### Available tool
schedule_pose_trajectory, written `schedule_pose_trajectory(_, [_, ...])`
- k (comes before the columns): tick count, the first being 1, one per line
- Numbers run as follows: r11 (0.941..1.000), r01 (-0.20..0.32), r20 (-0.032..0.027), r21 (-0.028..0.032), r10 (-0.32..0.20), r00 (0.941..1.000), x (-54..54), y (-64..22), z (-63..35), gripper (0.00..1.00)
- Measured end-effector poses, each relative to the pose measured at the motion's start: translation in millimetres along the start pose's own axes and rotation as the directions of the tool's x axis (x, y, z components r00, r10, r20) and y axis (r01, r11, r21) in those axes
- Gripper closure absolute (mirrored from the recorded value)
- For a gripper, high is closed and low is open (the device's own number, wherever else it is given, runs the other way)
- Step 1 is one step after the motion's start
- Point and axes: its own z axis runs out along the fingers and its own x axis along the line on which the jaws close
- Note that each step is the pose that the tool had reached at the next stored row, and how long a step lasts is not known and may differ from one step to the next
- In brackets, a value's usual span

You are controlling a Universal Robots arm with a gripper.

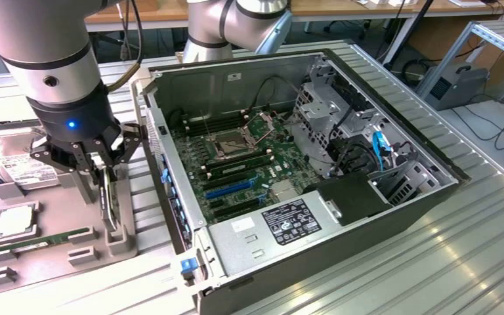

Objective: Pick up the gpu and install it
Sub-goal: 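Pick up the gpu and move the gpu toward the slot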

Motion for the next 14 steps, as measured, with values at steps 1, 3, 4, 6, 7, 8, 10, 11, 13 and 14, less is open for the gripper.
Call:
schedule_pose_trajectory(1, [1.0000, 0.000, -0.0002, 0.0002, 0.000, 1.0000, 0.0, 0.0, -0.6, 0.73])
schedule_pose_trajectory(3, [1.0000, 0.000, -0.0001, 0.0000, 0.000, 1.0000, -0.1, 0.1, -1.2, 0.73])
schedule_pose_trajectory(4, [1.0000, 0.000, -0.0001, 0.0001, 0.000, 1.0000, -0.1, 0.0, -1.6, 0.73])
schedule_pose_trajectory(6, [1.0000, 0.000, -0.0002, 0.0001, 0.000, 1.0000, -0.1, 0.1, -2.5, 0.73])
schedule_pose_trajectory(7, [1.0000, 0.000, -0.0002, 0.0001, 0.000, 1.0000, -0.1, 0.1, -2.9, 0.73])
schedule_pose_trajectory(8, [1.0000, 0.000, -0.0001, 0.0001, 0.000, 1.0000, -0.1, 0.1, -3.3, 0.73])
schedule_pose_trajectory(10, [1.0000, 0.000, -0.0002, 0.0001, 0.000, 1.0000, -0.2, 0.1, -4.1, 0.73])
schedule_pose_trajectory(11, [1.0000, 0.000, -0.0001, 0.0001, 0.000, 1.0000, -0.2, 0.1, -4.5, 0.73])
schedule_pose_trajectory(13, [1.0000, 0.000, -0.0002, 0.0001, 0.000, 1.0000, -0.2, 0.2, -5.5, 0.73])
schedule_pose_trajectory(14, [1.0000, 0.000, -0.0001, 0.0001, 0.000, 1.0000, -0.3, 0.2, -6.0, 0.73])
